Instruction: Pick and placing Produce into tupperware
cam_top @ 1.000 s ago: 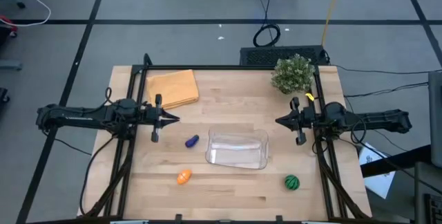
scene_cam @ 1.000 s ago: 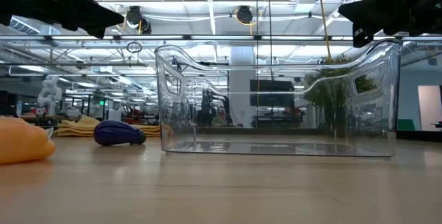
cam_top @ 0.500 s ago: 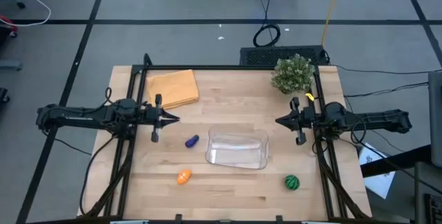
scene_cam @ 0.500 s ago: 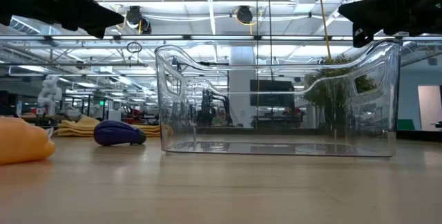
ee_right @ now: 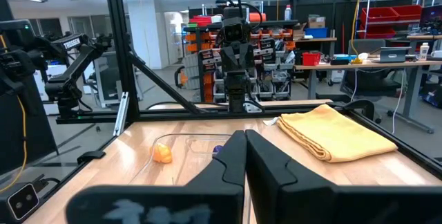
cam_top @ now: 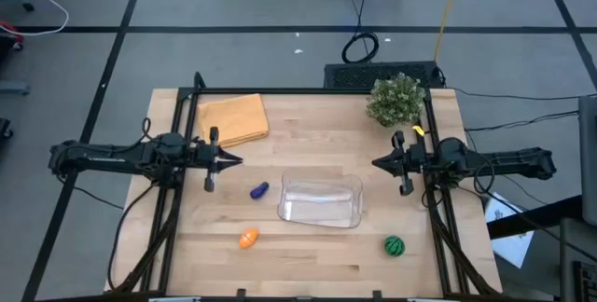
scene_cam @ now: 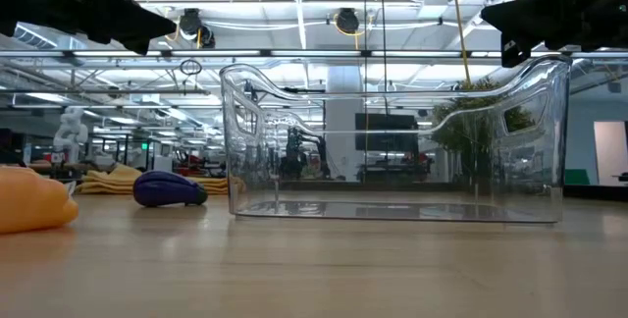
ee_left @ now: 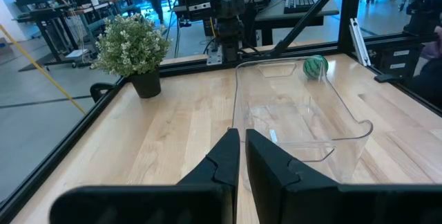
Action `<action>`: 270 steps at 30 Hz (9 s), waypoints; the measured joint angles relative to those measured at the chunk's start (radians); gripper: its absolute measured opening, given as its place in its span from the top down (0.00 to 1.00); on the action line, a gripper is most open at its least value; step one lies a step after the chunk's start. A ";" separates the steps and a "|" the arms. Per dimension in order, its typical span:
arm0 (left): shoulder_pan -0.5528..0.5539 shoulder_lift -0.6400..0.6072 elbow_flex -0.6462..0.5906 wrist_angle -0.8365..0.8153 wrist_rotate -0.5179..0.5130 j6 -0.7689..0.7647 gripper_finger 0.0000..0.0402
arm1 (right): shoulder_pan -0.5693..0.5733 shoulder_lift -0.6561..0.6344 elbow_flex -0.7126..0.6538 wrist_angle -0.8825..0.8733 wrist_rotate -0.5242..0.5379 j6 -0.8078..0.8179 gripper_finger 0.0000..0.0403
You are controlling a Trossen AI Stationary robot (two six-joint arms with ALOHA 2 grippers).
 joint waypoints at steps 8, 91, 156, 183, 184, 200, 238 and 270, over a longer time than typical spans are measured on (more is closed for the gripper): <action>0.000 0.000 0.000 0.000 0.000 0.000 0.92 | 0.000 0.000 0.000 0.000 0.000 0.000 1.00; 0.000 0.000 0.000 0.097 -0.027 -0.043 0.92 | 0.000 0.001 0.000 -0.004 0.003 0.000 1.00; -0.119 0.357 0.339 0.095 -0.107 0.028 0.92 | 0.000 0.006 0.000 -0.003 0.004 -0.001 1.00; 0.053 0.541 0.526 0.059 -0.001 -0.074 0.92 | 0.000 0.006 0.000 0.000 0.004 -0.001 1.00; 0.055 0.549 0.552 0.023 -0.009 -0.083 0.92 | 0.000 0.006 0.000 0.000 0.004 -0.001 1.00; 0.054 0.707 0.986 -0.739 -0.096 -0.166 0.92 | 0.000 0.006 0.000 -0.001 0.004 -0.001 1.00; 0.059 1.153 1.306 -1.489 -0.148 -0.323 0.92 | 0.000 0.006 0.000 0.000 0.004 -0.001 1.00; -0.003 1.152 1.306 -1.443 -0.095 -0.385 0.92 | 0.000 0.006 0.000 0.000 0.004 -0.001 1.00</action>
